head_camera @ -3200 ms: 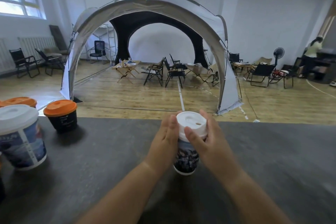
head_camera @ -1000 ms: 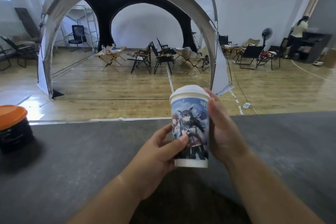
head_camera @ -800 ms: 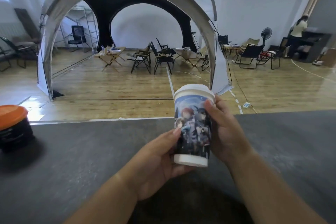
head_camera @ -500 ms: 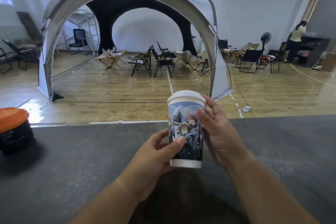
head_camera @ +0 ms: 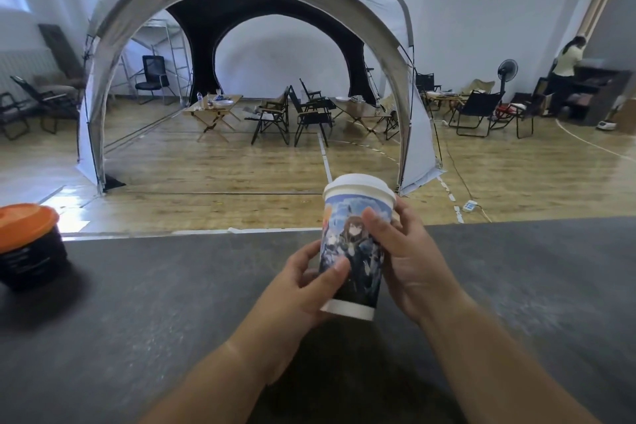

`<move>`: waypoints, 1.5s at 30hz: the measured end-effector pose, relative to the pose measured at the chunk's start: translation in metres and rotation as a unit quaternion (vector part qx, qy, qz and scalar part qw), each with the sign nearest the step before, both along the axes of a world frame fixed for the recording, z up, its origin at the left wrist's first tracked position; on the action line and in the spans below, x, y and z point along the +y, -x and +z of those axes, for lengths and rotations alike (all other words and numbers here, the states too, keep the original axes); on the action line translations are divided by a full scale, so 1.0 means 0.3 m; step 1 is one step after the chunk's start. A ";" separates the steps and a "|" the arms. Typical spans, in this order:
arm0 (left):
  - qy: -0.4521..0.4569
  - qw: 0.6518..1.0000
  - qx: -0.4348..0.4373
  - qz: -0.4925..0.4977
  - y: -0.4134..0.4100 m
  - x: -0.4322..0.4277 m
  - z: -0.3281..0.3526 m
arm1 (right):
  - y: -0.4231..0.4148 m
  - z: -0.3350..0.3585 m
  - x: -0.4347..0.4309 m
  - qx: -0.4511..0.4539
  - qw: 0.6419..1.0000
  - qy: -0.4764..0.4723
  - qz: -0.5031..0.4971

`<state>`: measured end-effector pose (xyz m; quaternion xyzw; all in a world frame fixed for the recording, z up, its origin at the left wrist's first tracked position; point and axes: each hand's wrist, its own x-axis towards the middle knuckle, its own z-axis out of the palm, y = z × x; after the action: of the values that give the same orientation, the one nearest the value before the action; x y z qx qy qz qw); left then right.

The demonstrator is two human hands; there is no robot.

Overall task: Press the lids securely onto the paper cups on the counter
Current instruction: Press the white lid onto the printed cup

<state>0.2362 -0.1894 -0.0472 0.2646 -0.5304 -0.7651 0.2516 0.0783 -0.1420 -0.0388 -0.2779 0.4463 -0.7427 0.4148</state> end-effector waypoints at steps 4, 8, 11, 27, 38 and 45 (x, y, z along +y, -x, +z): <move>-0.127 0.983 0.090 -0.093 -0.008 -0.008 0.012 | 0.004 0.004 0.016 -0.100 0.988 0.027 0.113; -0.084 0.993 0.073 -0.028 -0.005 -0.009 0.007 | 0.012 -0.011 0.000 -0.051 0.995 0.039 0.075; 0.018 0.999 -0.019 0.030 -0.002 -0.006 0.000 | 0.005 -0.008 -0.002 0.043 0.999 0.015 -0.011; 0.052 0.997 -0.006 0.056 0.001 0.016 0.015 | 0.000 -0.008 -0.002 0.014 0.999 0.034 0.021; 0.025 0.998 -0.028 0.049 -0.009 0.008 0.017 | 0.027 -0.005 0.002 -0.026 0.995 0.040 0.089; -0.059 0.998 0.028 0.017 -0.009 0.015 0.032 | 0.024 0.004 0.020 -0.062 0.989 0.067 0.115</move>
<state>0.2389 -0.1849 -0.0376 0.2662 -0.4724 -0.7977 0.2638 0.0711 -0.1359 -0.0377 -0.3080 0.3338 -0.7344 0.5044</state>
